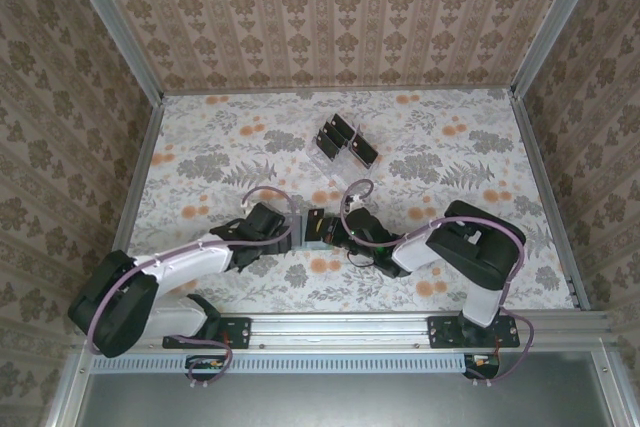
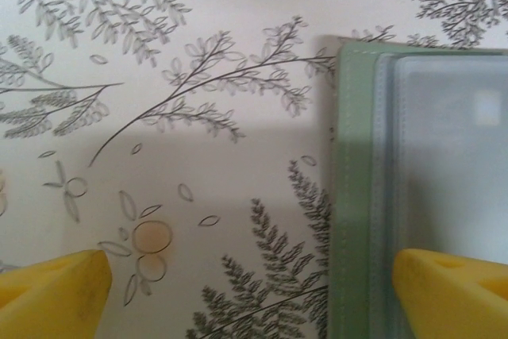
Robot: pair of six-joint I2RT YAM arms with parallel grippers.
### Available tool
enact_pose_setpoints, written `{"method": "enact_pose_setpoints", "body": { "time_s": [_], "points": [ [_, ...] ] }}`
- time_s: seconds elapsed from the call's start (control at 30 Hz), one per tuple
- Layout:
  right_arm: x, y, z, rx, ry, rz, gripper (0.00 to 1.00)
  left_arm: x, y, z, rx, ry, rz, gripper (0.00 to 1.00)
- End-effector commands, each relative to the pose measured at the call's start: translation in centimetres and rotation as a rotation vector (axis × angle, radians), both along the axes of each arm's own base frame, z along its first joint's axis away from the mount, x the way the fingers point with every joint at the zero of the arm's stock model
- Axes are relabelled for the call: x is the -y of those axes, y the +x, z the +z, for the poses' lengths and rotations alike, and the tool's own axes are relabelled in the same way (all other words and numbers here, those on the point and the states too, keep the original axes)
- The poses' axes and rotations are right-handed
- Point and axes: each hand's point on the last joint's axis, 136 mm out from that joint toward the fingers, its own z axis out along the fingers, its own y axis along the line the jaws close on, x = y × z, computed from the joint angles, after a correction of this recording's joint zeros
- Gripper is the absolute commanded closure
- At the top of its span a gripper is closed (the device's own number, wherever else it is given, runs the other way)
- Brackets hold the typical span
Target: Put the credit cards into the card holder
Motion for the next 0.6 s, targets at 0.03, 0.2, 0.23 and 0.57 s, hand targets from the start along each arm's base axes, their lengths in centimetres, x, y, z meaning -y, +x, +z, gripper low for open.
{"method": "enact_pose_setpoints", "body": {
  "time_s": [0.03, 0.2, 0.23, 0.57],
  "points": [
    [0.0, 0.2, 1.2, 0.031, 0.01, -0.013, 1.0, -1.4, -0.9, -0.5, -0.019, 0.043, 0.028, 0.0],
    [-0.6, 0.3, 1.1, 0.029, 0.014, -0.005, 1.0, -1.4, -1.1, -1.0, -0.031, 0.047, 0.024, 0.0],
    [-0.6, 0.3, 1.0, 0.029, 0.015, -0.004, 1.0, -1.4, -1.1, -1.0, -0.033, 0.047, 0.024, 0.0],
    [-1.3, 0.5, 0.7, 0.027, 0.022, 0.0, 1.0, -1.4, -1.1, -1.0, -0.031, 0.044, 0.024, 0.0]
  ]
}}
